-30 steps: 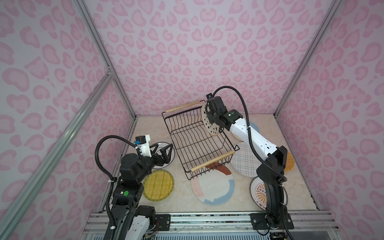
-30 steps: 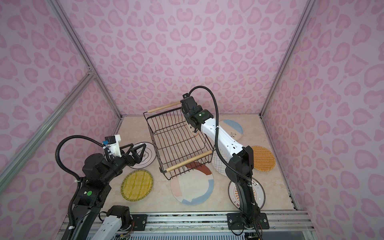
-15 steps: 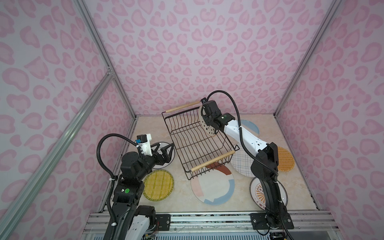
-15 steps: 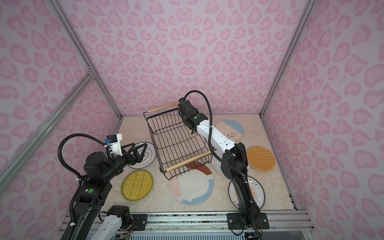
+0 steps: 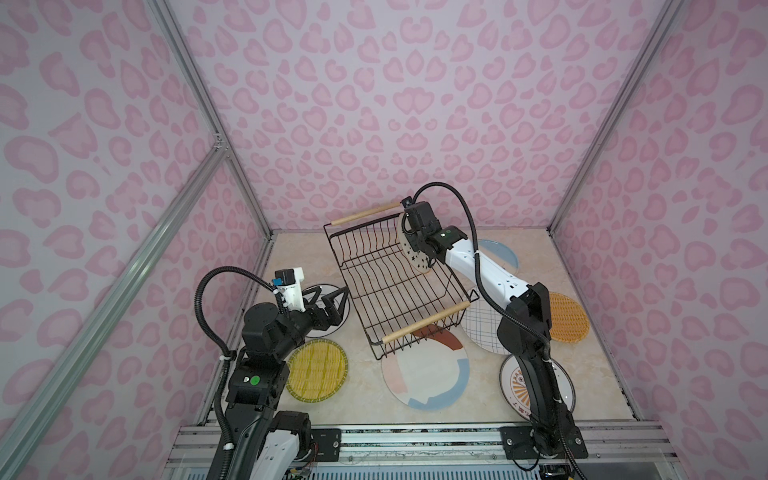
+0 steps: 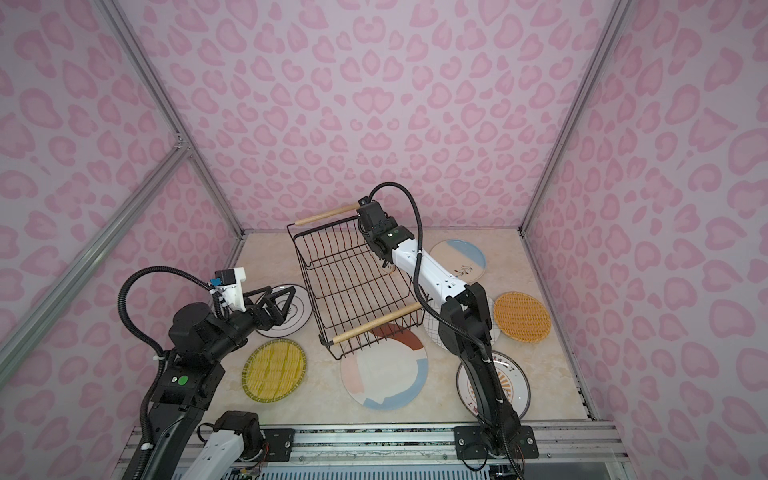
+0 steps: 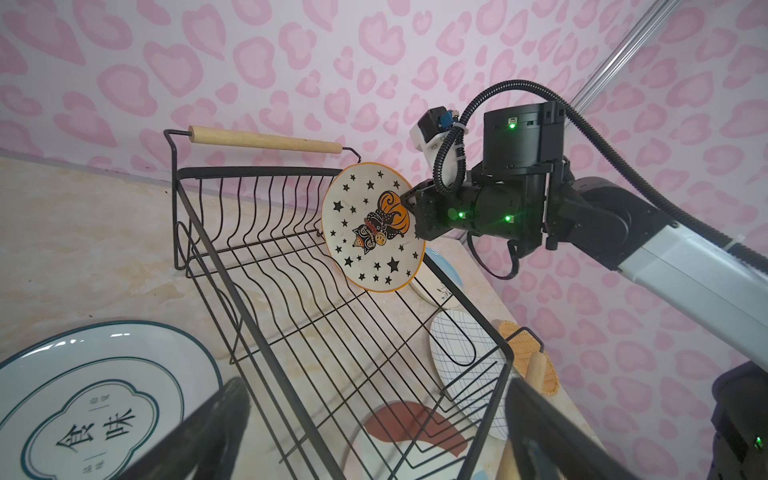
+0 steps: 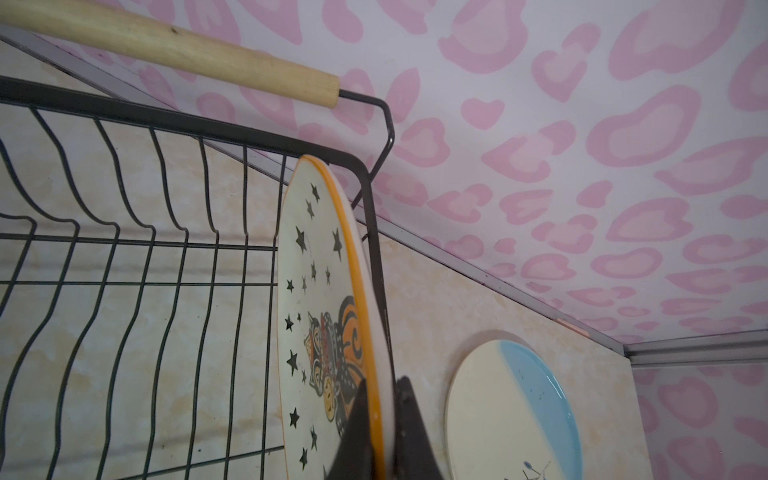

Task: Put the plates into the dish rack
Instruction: 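Lower the star-and-cat plate upright into the rack slots with the right gripper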

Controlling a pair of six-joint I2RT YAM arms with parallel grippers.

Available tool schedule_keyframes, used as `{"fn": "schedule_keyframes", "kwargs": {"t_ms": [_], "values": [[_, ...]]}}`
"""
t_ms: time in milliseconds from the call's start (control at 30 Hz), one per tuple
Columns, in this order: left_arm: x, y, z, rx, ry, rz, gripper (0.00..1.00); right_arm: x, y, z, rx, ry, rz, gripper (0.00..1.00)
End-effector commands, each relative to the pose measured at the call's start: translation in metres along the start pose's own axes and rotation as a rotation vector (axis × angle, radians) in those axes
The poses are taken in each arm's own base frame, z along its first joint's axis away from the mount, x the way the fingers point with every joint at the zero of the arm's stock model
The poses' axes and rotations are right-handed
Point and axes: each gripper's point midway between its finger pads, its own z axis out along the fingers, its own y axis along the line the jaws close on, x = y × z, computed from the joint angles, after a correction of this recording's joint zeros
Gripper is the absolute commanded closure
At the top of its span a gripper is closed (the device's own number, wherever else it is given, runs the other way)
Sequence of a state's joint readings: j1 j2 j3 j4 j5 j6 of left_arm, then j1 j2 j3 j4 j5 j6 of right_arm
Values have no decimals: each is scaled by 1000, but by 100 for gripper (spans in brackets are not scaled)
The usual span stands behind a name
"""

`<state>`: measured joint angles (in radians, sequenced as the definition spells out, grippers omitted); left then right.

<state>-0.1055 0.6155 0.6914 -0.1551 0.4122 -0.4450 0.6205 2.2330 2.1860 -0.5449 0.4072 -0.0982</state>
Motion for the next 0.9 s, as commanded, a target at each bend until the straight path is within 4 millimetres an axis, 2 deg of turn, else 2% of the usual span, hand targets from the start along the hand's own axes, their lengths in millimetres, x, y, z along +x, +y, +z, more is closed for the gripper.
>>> {"fn": "schedule_keyframes", "kwargs": {"t_ms": [0,500,667,867], "values": [[-6,-5,0,25,-29,16,2,-17,-3,4,19,-72,44,100],[-4,-8,4,52,-2,1,2,-4,7,16,0,-39,36,100],[-4,-7,4,49,-5,0,2,-7,7,13,1,-46,38,100],[-4,-6,4,49,-5,-4,2,-7,5,12,4,-46,35,90]]}}
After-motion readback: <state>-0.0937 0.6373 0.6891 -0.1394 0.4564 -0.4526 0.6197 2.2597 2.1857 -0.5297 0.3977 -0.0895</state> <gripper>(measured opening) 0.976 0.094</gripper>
